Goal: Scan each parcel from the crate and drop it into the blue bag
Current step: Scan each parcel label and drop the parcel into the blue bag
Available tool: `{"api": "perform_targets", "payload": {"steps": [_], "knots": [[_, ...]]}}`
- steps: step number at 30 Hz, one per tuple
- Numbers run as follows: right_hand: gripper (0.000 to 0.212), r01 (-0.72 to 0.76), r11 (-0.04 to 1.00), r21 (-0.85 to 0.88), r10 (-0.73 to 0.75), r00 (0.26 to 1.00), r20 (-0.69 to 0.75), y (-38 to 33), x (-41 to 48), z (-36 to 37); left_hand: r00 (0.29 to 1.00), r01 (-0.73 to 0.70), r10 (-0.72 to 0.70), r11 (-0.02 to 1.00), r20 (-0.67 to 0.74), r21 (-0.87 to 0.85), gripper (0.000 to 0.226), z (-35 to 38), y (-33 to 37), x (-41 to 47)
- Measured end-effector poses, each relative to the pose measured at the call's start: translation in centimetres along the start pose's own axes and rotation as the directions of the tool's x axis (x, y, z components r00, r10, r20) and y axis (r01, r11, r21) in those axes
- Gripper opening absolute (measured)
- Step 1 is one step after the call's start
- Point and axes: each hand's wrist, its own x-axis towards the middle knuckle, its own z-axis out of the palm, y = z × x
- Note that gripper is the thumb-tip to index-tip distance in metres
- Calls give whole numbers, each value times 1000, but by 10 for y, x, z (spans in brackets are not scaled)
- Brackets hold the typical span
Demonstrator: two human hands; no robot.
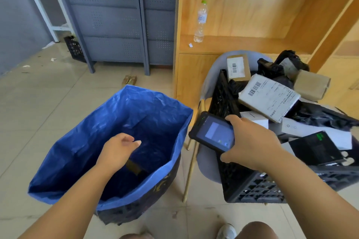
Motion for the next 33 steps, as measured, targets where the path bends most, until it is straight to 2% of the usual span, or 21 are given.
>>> {"api": "perform_targets", "payload": {"steps": [6,11,14,16,19,22,24,28,33], "knots": [[86,-99,992,76,110,981,-159,57,-31,-27,963,-251,255,966,89,-56,8,26,80,-8],[96,-198,973,119,227,916,-331,120,-57,-40,908,-366,386,920,160,-140,10,77,150,-22],[91,-225,955,195,287,867,-406,156,-65,-45,897,-364,395,915,200,-174,22,124,187,-23],[89,-246,943,223,321,846,-425,175,-66,-47,895,-366,394,917,208,-161,41,155,209,-17],[90,-278,932,233,353,841,-411,199,-59,-51,921,-335,351,935,168,-113,74,196,240,-3],[88,-294,927,230,366,840,-400,213,-48,-52,947,-248,269,960,177,-133,85,221,258,17],[88,-295,925,238,369,847,-383,218,-39,-53,945,-201,234,967,229,-157,80,228,265,29],[89,-268,926,267,354,862,-362,224,-22,-53,906,-227,307,933,290,-279,32,232,273,34],[92,-222,923,316,329,878,-346,226,-16,-46,891,-314,393,894,225,-319,46,231,279,16]]}}
